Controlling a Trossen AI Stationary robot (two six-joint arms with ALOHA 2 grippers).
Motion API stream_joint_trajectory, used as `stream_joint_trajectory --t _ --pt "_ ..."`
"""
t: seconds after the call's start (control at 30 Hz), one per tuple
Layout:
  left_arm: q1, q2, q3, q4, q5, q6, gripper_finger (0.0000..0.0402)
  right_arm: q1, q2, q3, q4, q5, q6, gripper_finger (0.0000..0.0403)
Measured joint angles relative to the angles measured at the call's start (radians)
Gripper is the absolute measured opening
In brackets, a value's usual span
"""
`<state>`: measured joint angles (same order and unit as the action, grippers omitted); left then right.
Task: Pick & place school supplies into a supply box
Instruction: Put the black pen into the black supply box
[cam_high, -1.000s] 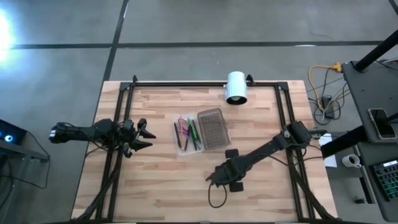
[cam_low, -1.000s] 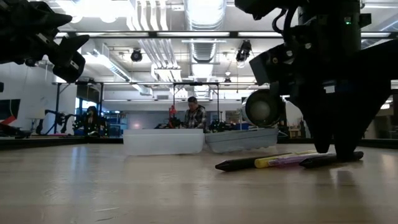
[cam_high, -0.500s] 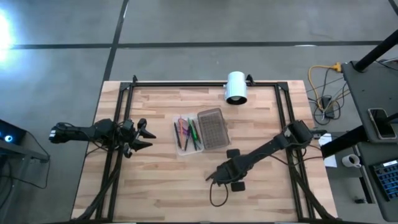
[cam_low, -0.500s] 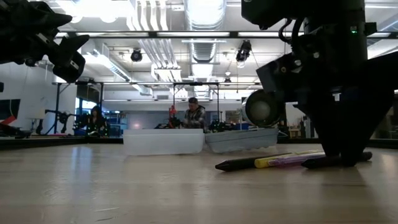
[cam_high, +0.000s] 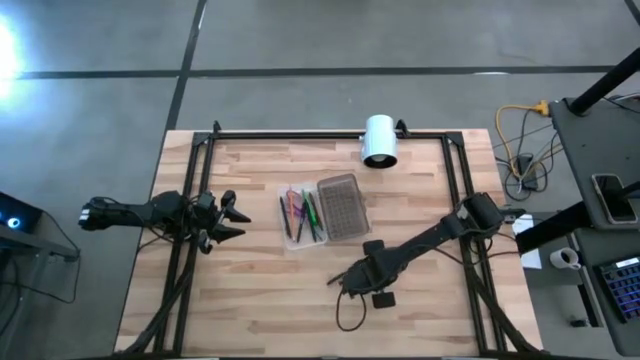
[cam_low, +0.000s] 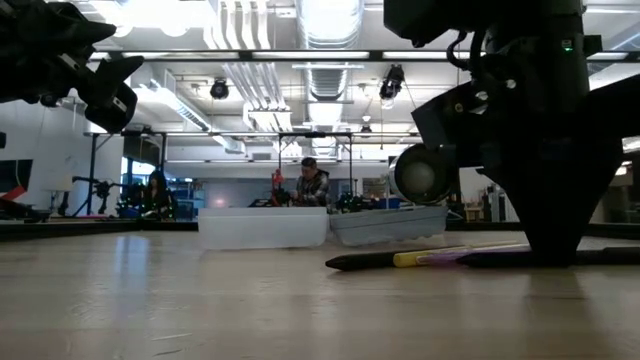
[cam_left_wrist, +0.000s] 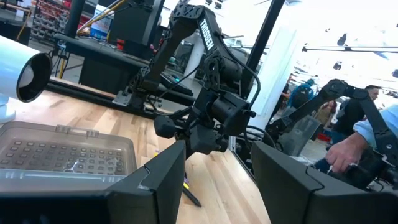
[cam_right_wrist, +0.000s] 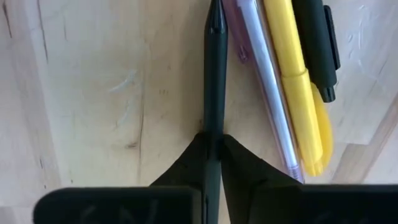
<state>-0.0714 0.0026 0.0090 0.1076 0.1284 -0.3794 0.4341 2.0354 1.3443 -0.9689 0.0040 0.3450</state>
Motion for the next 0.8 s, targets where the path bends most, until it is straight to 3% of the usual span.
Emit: stream_joint_trajectory --t 0.17,0.27,0.37,0.6,0.7,0.8 --pt "0.000 0.000 0.000 0.000 0.000 0.000 0.0169 -0.003 -0.009 0.038 0.002 -0.095 0.020 0.0015" --pt "0.000 0.000 0.000 0.000 0.000 0.000 0.0169 -0.013 -0.057 0.063 0.006 -0.187 0.107 0.0015" --pt "0.000 0.000 0.000 0.000 0.000 0.000 0.0169 -0.044 -0.133 0.074 0.065 -0.208 0.248 0.0014" --pt "0.000 0.000 0.000 0.000 0.000 0.000 0.0169 -0.202 -0.262 0.046 0.294 -0.051 0.786 0.0014" --pt "0.000 0.000 0.000 -0.001 0.000 0.000 0.0169 -0.279 -0.263 0.038 0.409 0.026 0.883 0.0014" --pt "0.000 0.000 0.000 -0.001 0.000 0.000 0.0169 -0.346 -0.236 0.039 0.553 0.026 0.918 0.0013"
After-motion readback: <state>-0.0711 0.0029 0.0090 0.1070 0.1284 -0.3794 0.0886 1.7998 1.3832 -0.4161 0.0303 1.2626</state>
